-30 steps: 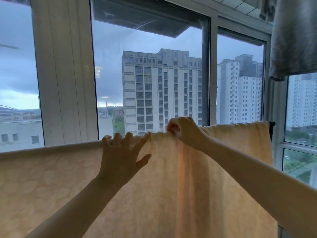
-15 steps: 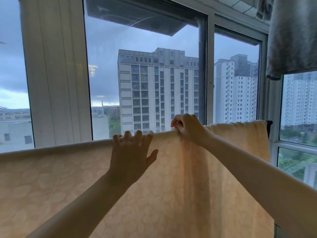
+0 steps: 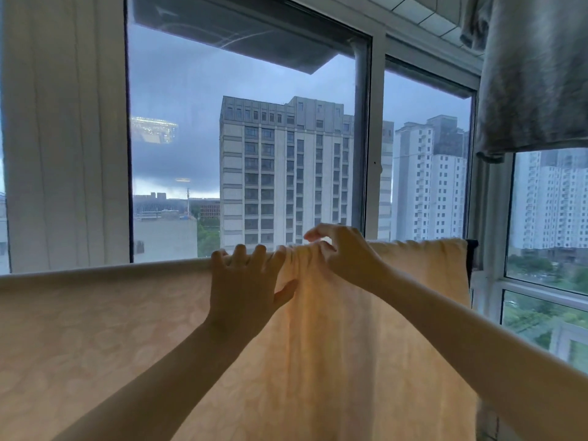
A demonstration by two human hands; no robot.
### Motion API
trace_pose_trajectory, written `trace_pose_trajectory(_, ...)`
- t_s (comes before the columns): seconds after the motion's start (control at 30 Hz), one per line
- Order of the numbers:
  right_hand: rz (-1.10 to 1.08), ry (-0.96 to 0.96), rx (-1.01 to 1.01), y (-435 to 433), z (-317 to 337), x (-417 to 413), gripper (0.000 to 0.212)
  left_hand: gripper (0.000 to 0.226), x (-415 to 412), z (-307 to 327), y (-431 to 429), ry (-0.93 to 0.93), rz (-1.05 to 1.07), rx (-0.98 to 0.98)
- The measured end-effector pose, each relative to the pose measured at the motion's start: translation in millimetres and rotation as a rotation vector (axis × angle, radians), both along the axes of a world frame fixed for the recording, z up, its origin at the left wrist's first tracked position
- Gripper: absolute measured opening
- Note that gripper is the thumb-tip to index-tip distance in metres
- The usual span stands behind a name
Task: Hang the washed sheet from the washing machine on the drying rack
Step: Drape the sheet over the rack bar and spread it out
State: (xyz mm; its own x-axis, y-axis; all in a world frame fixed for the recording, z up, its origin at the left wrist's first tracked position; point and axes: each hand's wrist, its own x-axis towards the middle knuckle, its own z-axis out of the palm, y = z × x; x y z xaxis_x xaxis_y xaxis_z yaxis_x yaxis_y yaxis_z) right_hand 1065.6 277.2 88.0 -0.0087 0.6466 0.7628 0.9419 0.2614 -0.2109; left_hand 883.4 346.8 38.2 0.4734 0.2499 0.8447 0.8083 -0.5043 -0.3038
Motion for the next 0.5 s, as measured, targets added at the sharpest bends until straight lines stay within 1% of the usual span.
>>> trace_pose_trajectory(0.07, 0.067, 0.005, -0.067, -2.8, -4.3, 13.3, 0.023, 0.063, 5.3, -1.3, 0.9, -0.035, 0.001, -0.01)
trace_pose_trajectory(0.13, 0.109, -0.016, -0.093, -2.7, -6.3, 19.3, 0.027, 0.06, 7.5, -2.4, 0.6, -0.066, 0.001, -0.019)
trace_pose_trajectory(0.17, 0.113, -0.039, -0.083, -0.8, -6.6, 21.2, 0.028, 0.058, 8.0, -2.6, 0.6, -0.08, 0.005, -0.026)
trace_pose_trajectory(0.23, 0.13, -0.063, -0.032, 3.8, -5.9, 22.0, 0.024, 0.056, 8.5, -2.5, 0.8, -0.101, 0.006, -0.04)
trace_pose_trajectory(0.37, 0.152, -0.06, 0.036, 11.0, -3.1, 18.2, 0.019, 0.05, 7.3, -0.8, -0.4, -0.125, 0.022, -0.077)
trace_pose_trajectory(0.5, 0.168, -0.055, 0.118, 11.2, -1.4, 16.2, 0.017, 0.046, 5.6, -0.2, -6.7, -0.135, 0.053, -0.055)
